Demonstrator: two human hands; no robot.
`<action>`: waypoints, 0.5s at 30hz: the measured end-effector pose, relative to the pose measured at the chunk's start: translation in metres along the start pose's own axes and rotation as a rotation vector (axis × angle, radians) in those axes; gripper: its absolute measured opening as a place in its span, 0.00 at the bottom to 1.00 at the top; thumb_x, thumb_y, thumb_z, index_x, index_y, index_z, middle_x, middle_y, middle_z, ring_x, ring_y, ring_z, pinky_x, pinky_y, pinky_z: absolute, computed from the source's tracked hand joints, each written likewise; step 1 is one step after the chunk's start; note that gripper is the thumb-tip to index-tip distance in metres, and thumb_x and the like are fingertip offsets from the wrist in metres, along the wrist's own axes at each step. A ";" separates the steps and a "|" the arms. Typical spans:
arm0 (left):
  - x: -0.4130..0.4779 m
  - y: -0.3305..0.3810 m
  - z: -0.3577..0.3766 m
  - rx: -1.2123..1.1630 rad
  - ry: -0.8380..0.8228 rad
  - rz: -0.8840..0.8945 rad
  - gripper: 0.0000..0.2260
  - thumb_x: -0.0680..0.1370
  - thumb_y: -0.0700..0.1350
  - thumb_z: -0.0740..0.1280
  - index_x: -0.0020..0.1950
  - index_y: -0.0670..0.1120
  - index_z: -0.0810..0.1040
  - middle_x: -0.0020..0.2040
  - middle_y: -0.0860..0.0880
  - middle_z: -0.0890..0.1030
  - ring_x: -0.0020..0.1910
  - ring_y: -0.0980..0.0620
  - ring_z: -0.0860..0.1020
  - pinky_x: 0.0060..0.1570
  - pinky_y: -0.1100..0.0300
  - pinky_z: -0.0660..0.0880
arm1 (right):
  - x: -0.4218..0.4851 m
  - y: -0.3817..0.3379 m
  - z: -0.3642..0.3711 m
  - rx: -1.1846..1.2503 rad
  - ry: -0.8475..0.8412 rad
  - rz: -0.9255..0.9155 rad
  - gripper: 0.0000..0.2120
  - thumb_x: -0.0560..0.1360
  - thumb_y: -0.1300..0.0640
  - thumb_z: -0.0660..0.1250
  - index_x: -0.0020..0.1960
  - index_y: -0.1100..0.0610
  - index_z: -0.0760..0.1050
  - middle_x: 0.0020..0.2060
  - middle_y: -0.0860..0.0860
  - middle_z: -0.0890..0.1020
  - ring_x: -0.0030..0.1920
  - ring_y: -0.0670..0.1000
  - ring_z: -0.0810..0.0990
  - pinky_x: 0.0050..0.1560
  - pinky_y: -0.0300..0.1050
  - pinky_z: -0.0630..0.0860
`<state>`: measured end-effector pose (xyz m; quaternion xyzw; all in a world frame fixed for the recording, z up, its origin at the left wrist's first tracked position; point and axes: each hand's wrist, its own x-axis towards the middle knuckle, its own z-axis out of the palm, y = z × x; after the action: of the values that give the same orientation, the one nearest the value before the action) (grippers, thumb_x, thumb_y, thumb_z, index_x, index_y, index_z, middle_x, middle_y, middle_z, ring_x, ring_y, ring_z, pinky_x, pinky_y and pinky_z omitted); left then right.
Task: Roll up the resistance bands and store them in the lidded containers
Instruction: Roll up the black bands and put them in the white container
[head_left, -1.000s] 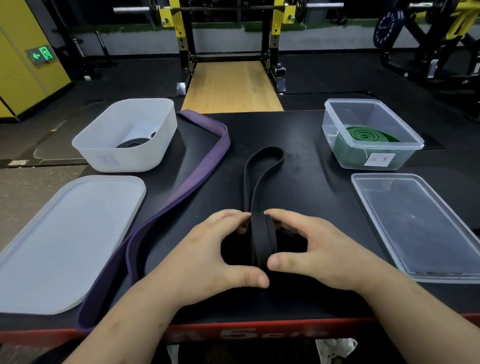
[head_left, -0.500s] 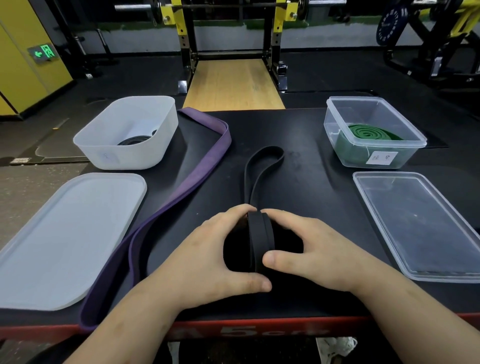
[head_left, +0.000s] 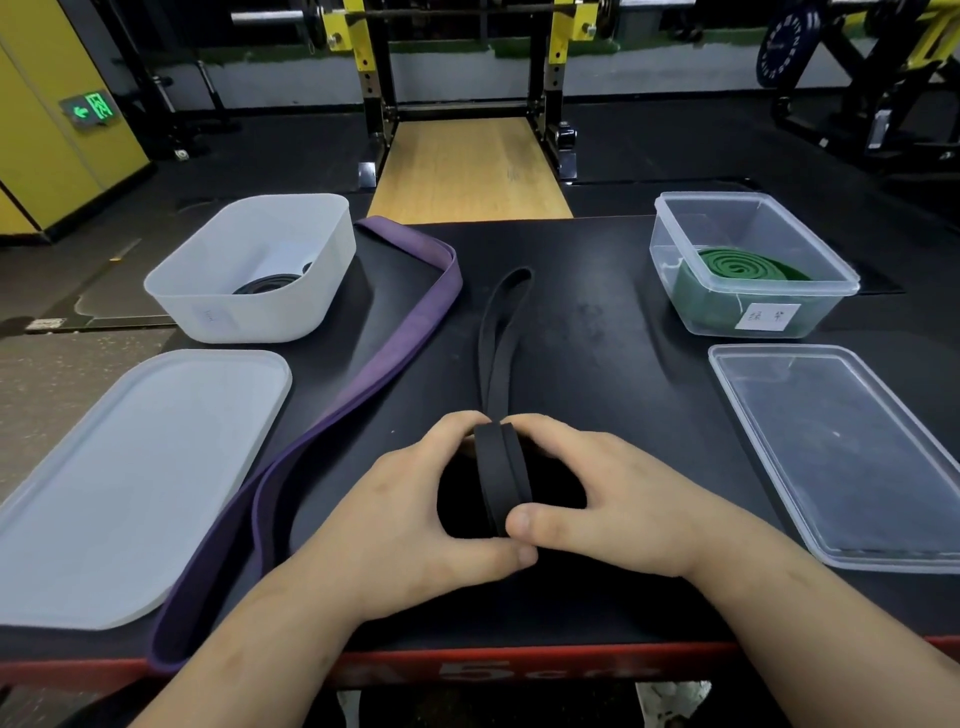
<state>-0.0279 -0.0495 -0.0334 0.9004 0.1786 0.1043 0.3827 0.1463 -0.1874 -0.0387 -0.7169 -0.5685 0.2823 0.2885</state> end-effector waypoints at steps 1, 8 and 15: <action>0.000 0.001 0.000 0.000 0.003 0.004 0.32 0.65 0.57 0.81 0.58 0.76 0.65 0.57 0.74 0.76 0.57 0.71 0.76 0.50 0.77 0.69 | 0.000 0.001 0.000 0.011 0.008 -0.006 0.31 0.71 0.30 0.68 0.72 0.35 0.67 0.64 0.39 0.79 0.68 0.43 0.76 0.67 0.53 0.74; 0.001 0.004 0.001 0.004 0.012 0.012 0.33 0.65 0.60 0.80 0.59 0.77 0.63 0.58 0.76 0.75 0.59 0.72 0.74 0.52 0.76 0.69 | -0.003 0.000 -0.002 0.052 0.062 -0.082 0.31 0.71 0.38 0.72 0.72 0.40 0.71 0.67 0.37 0.77 0.70 0.42 0.74 0.68 0.48 0.73; 0.001 0.003 0.000 -0.006 -0.017 -0.003 0.34 0.64 0.61 0.81 0.63 0.72 0.66 0.58 0.72 0.77 0.59 0.70 0.75 0.55 0.67 0.72 | -0.003 0.001 -0.006 0.101 0.025 -0.039 0.31 0.71 0.46 0.79 0.71 0.39 0.71 0.63 0.40 0.81 0.66 0.42 0.79 0.67 0.51 0.76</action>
<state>-0.0259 -0.0512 -0.0310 0.8998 0.1765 0.0967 0.3871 0.1511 -0.1910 -0.0356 -0.6938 -0.5635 0.2959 0.3369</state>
